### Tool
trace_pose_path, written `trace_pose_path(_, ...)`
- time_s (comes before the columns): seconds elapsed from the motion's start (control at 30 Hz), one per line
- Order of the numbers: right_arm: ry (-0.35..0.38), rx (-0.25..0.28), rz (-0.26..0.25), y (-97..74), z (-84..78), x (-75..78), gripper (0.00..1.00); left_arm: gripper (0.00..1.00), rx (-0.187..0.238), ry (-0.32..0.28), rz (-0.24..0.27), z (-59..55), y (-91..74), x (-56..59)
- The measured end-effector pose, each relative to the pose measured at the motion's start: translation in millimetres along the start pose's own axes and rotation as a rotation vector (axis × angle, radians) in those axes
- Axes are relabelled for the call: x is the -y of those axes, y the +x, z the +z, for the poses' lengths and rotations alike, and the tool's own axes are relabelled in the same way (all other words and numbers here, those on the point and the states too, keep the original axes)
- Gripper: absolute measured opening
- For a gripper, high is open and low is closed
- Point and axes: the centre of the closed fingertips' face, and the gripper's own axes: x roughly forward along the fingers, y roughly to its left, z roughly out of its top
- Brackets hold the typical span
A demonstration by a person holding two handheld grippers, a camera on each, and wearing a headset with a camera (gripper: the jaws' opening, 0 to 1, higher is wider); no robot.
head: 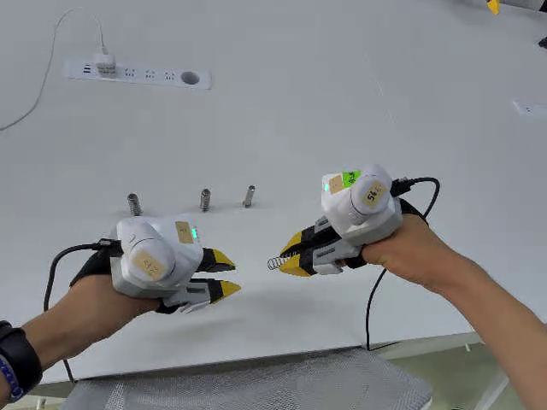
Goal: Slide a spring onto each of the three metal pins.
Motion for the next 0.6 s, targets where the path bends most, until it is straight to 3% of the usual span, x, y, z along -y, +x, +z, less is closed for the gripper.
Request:
trace_pose_path(0.43,0.043,-0.057,-0.055,-0.4,-21.1,27.1,0.12,0.23,0.007,-0.106,0.092,-19.7,-13.0,-12.9)
trace_pose_path(0.6,0.054,-0.072,-0.063,1.2,-28.0,38.3,0.12,0.27,0.007,-0.14,0.142,-28.6,-21.4,-23.7)
